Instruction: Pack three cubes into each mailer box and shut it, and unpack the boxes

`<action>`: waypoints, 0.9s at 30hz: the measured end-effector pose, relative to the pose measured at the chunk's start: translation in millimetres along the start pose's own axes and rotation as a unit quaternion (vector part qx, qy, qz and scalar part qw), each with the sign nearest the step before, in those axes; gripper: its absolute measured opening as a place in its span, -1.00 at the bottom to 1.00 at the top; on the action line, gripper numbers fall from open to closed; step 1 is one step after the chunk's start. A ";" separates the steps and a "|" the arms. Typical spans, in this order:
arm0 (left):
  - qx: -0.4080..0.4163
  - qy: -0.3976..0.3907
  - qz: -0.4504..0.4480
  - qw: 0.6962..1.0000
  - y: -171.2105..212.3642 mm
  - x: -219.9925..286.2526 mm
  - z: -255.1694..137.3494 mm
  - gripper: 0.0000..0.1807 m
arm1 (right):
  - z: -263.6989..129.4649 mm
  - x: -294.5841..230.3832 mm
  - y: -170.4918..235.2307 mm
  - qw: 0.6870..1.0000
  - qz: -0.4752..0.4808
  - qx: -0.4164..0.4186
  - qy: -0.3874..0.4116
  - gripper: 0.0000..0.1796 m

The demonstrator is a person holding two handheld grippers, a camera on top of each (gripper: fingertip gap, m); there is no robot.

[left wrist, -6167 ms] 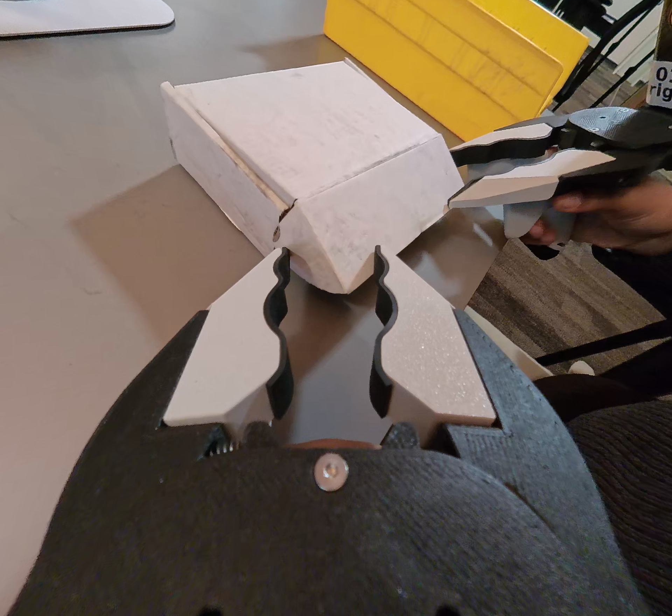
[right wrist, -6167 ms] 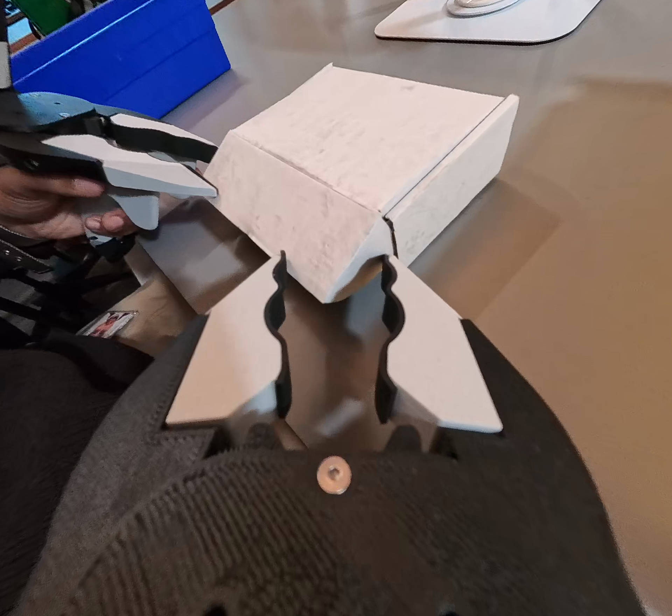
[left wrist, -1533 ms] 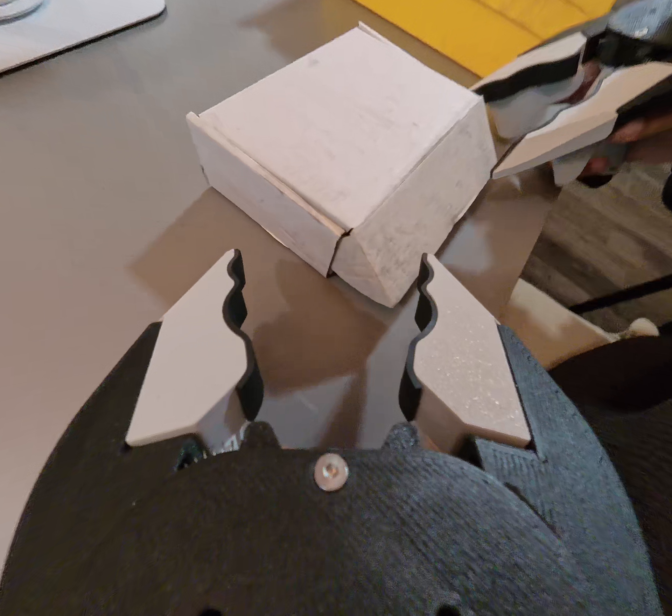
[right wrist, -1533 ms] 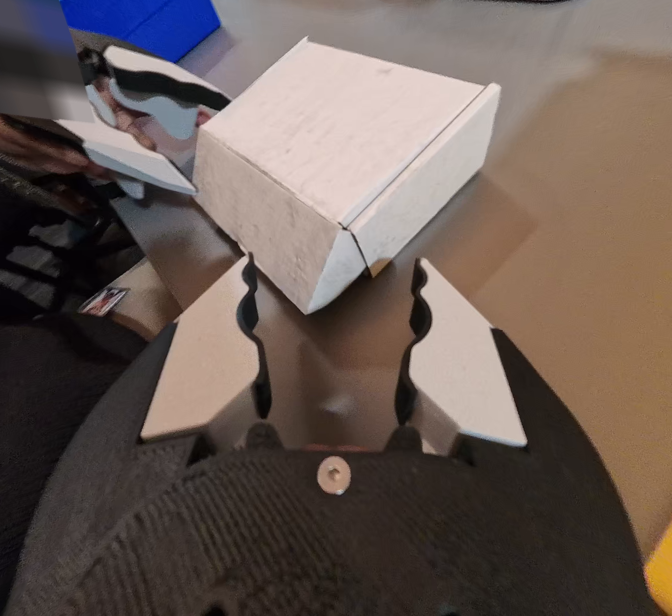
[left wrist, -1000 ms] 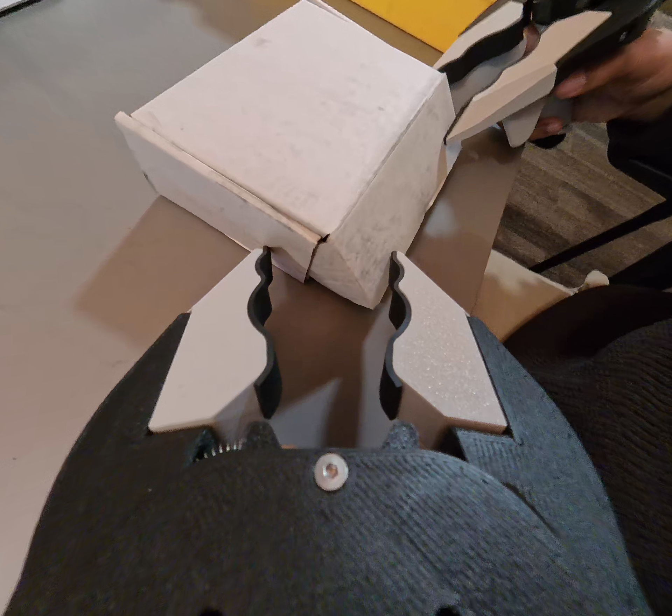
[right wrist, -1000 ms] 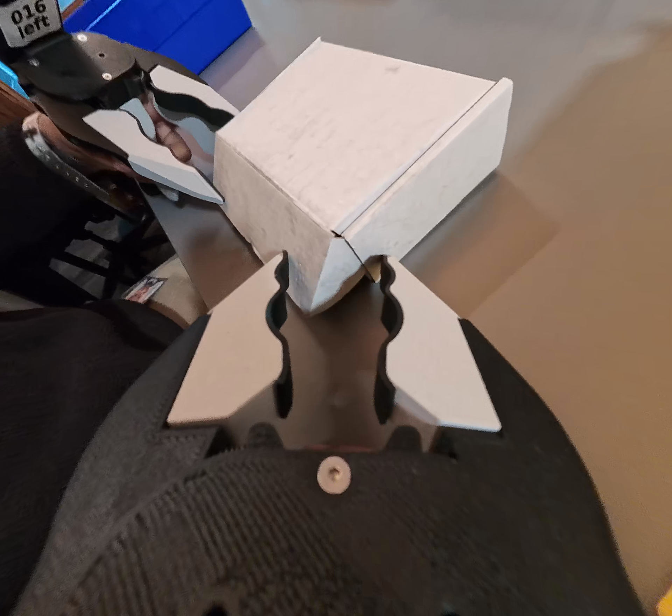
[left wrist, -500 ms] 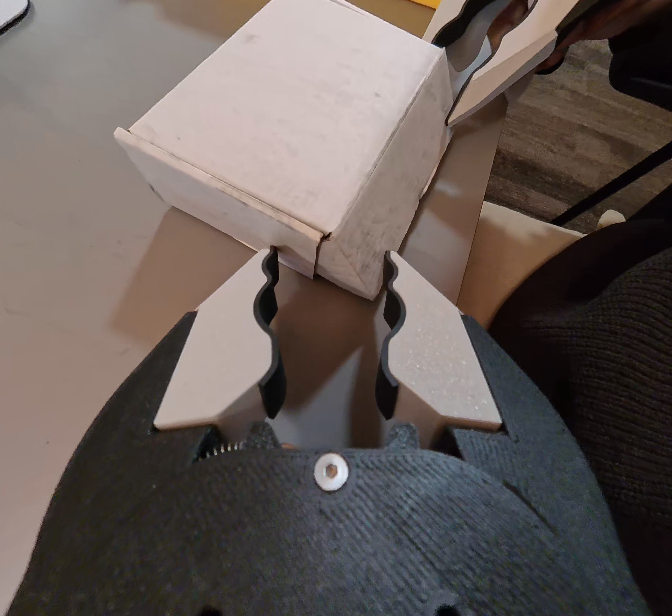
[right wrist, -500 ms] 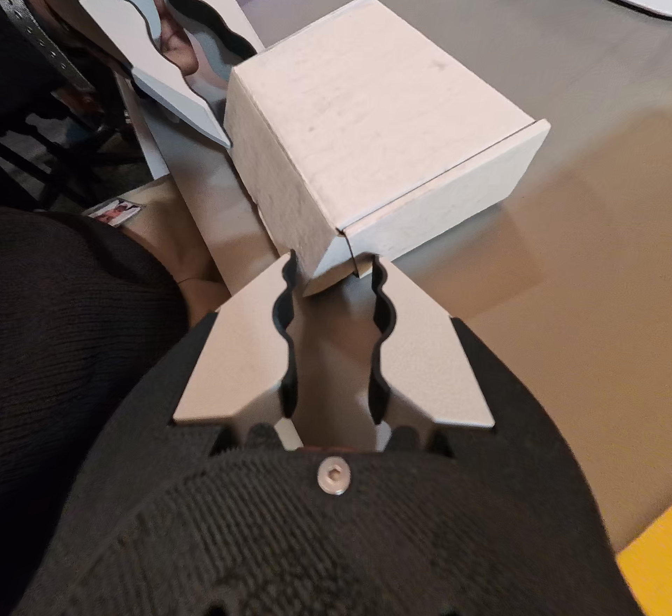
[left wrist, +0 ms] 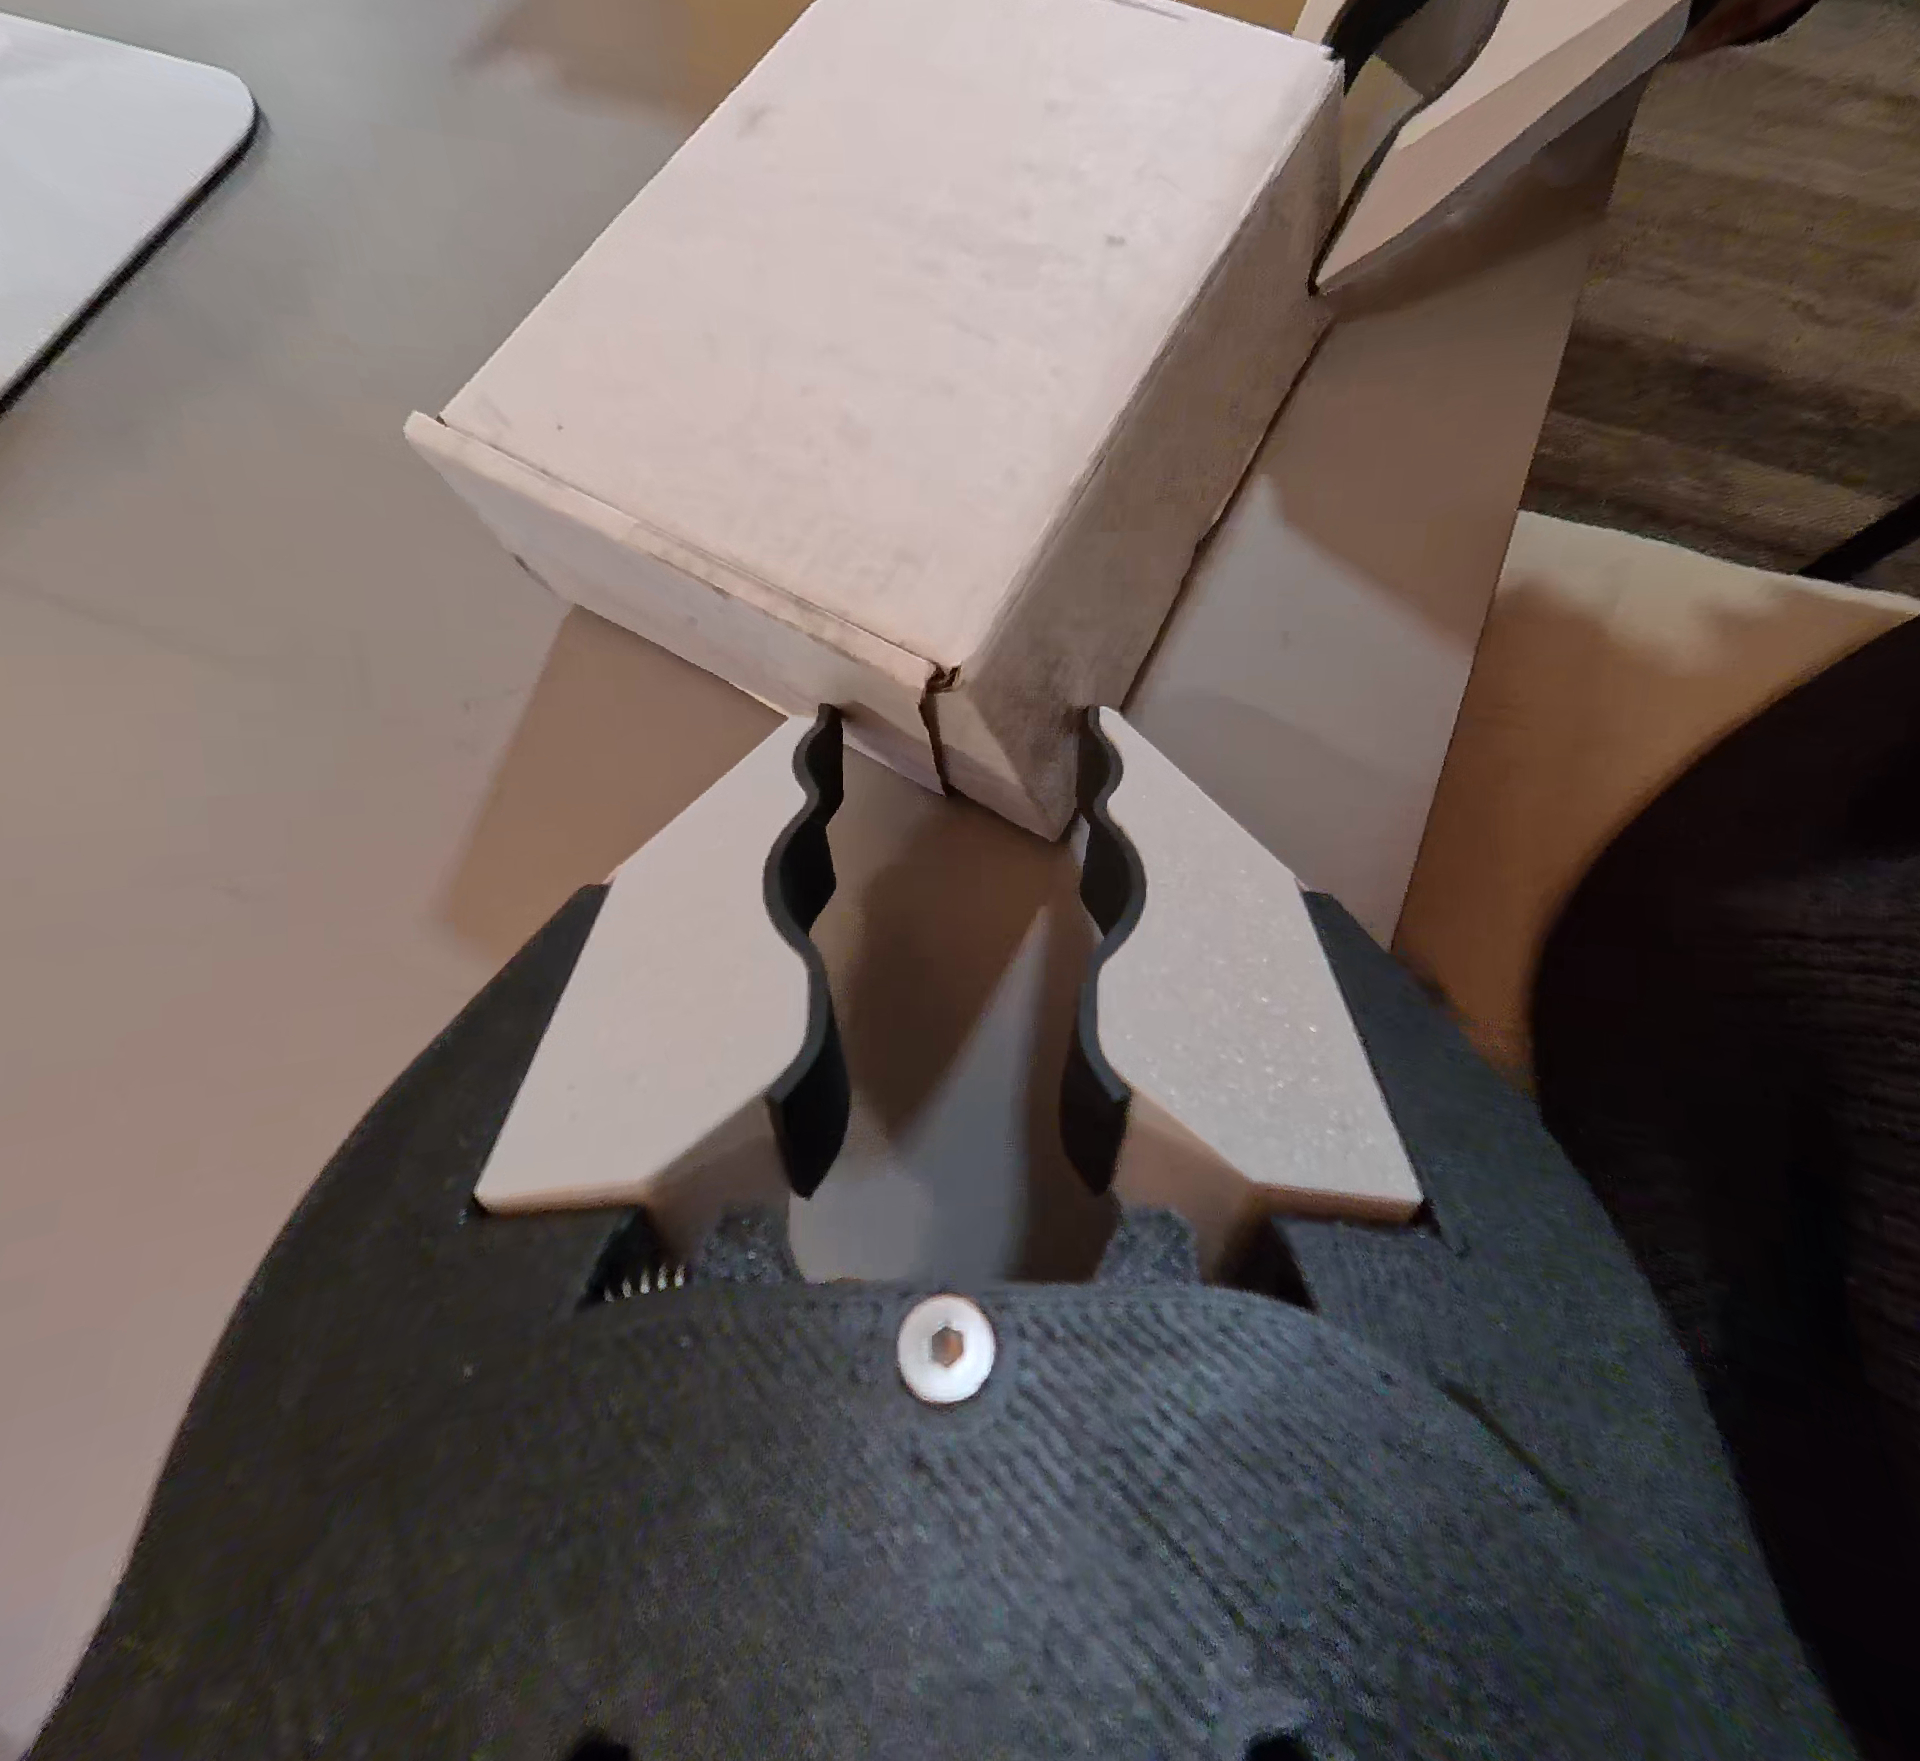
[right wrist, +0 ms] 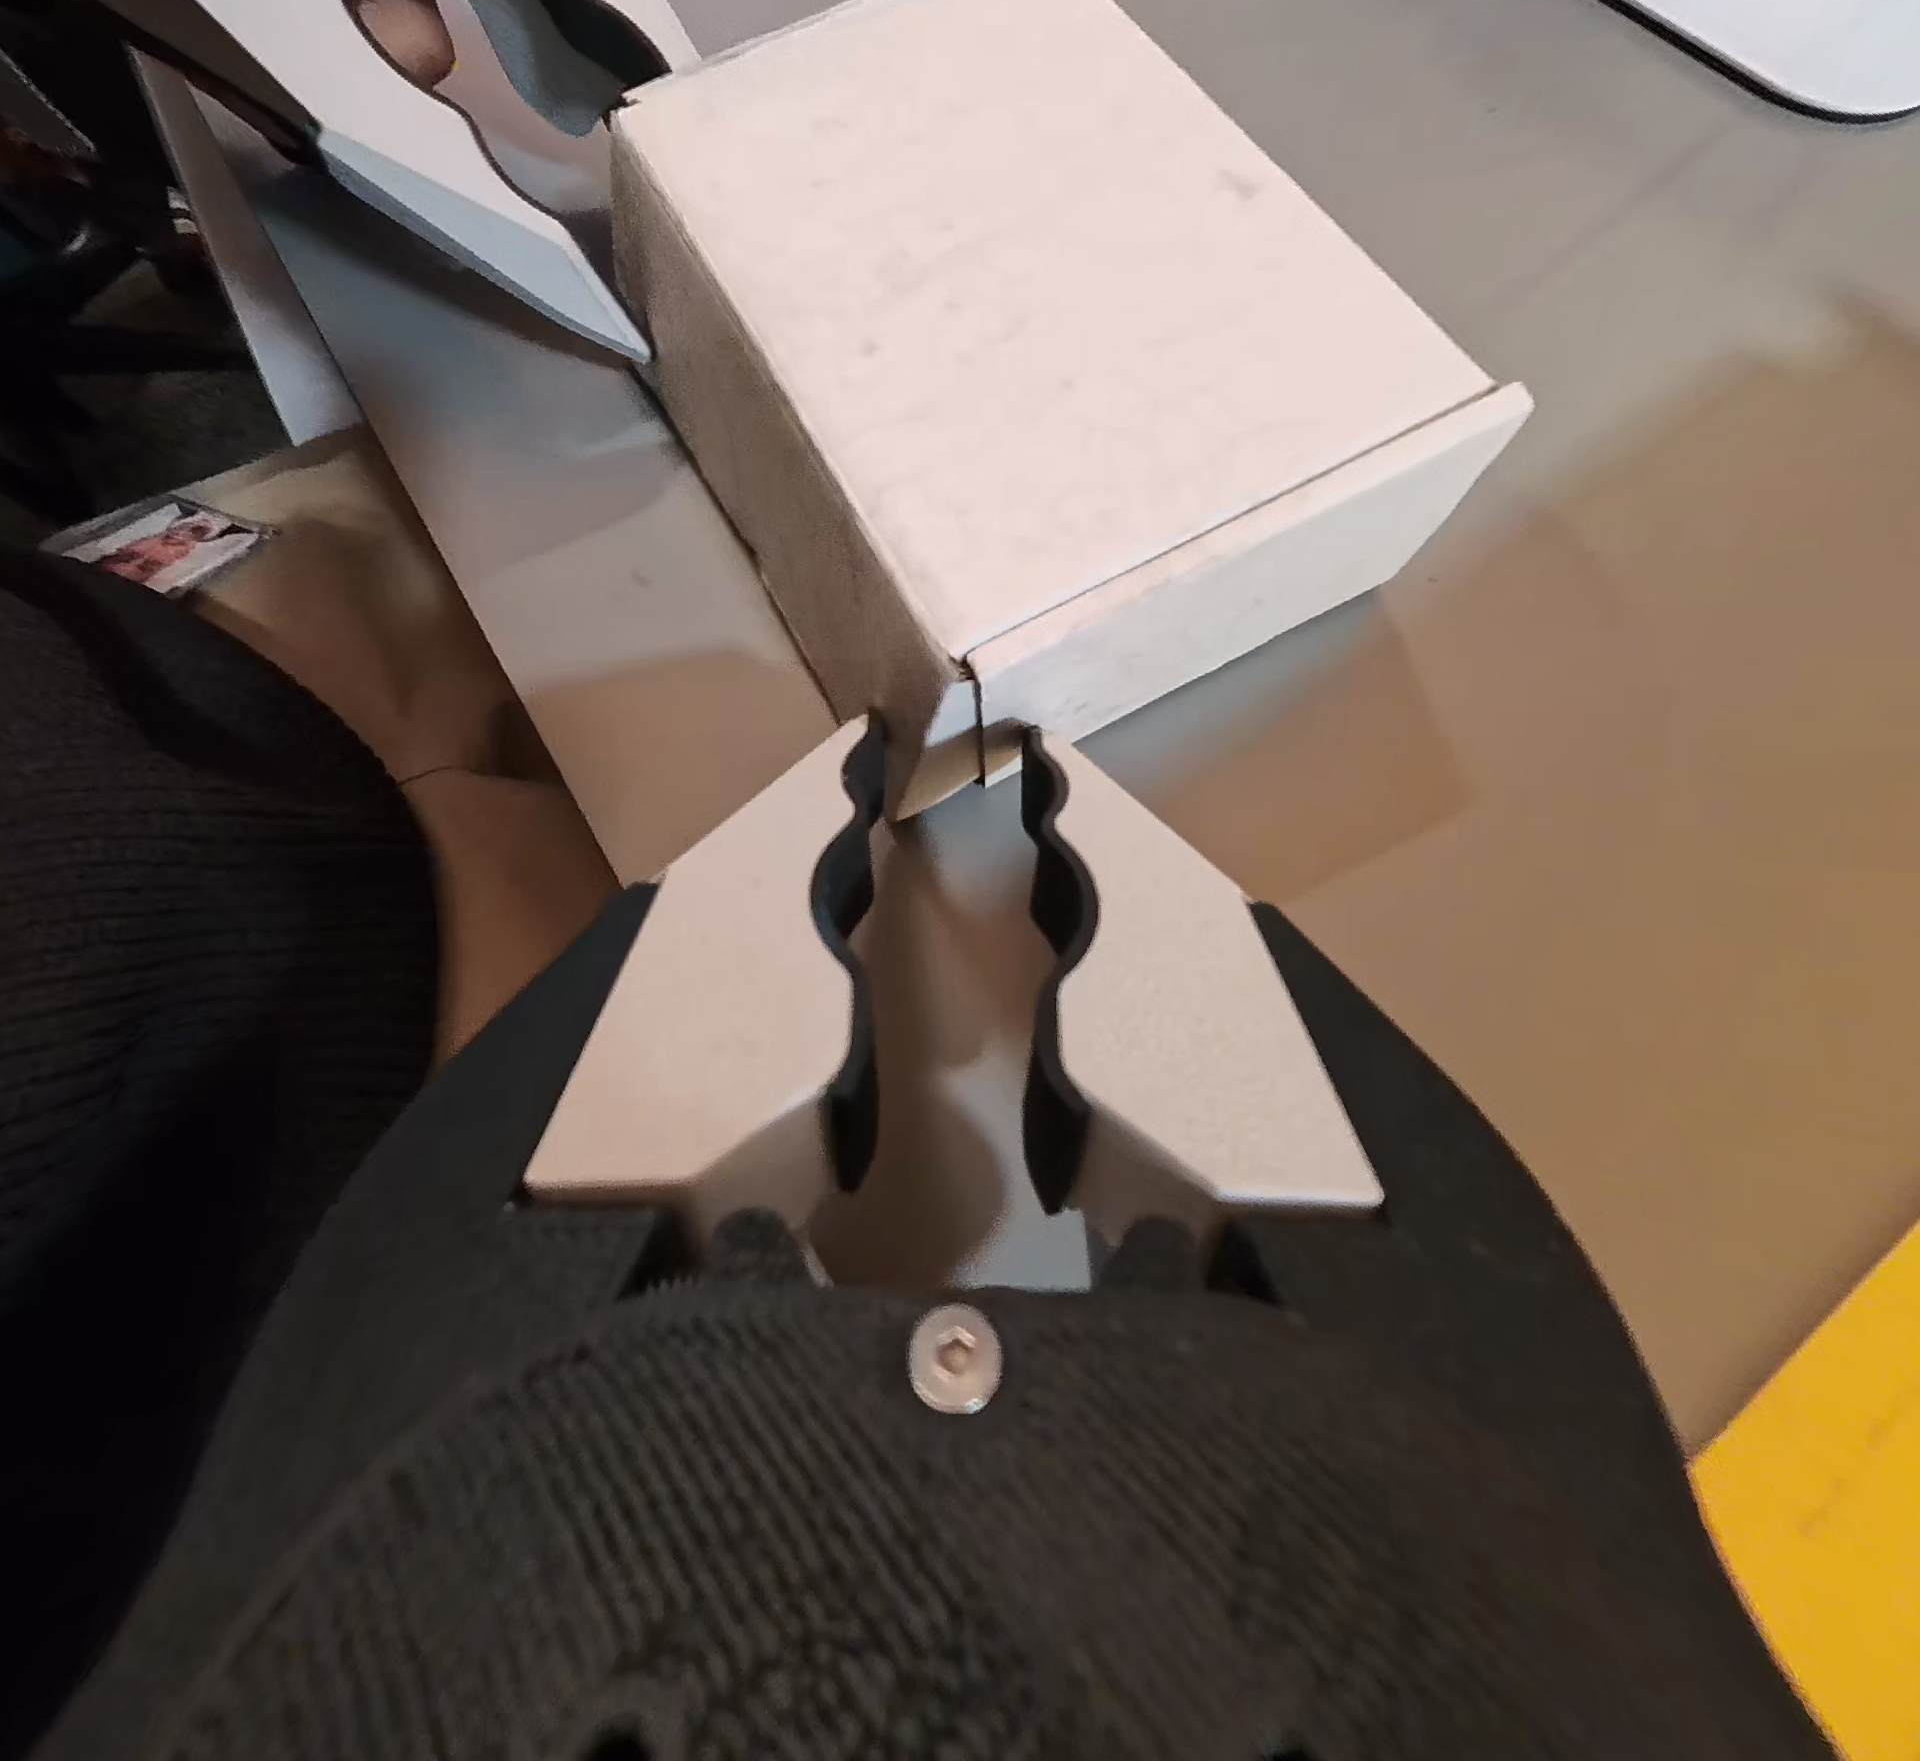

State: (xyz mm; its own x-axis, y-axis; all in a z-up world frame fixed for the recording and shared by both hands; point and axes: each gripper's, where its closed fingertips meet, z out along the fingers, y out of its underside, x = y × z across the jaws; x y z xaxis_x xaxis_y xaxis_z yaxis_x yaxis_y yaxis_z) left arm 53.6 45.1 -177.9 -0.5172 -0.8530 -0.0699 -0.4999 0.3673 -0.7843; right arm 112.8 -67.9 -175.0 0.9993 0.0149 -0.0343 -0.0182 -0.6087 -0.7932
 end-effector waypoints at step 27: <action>-0.023 0.004 0.000 1.000 5.6 0.7 3.9 -0.46 | 4.9 6.8 4.0 0.999 -0.018 0.005 0.026 -0.57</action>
State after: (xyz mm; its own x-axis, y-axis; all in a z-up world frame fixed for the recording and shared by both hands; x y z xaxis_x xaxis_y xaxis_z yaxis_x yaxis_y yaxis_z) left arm 53.1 45.1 -184.8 -0.5224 -0.8502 -0.0648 -0.5306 0.3837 -0.7558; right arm 119.3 -66.4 -181.4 0.9996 -0.0057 0.0259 0.0173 -0.6012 -0.7989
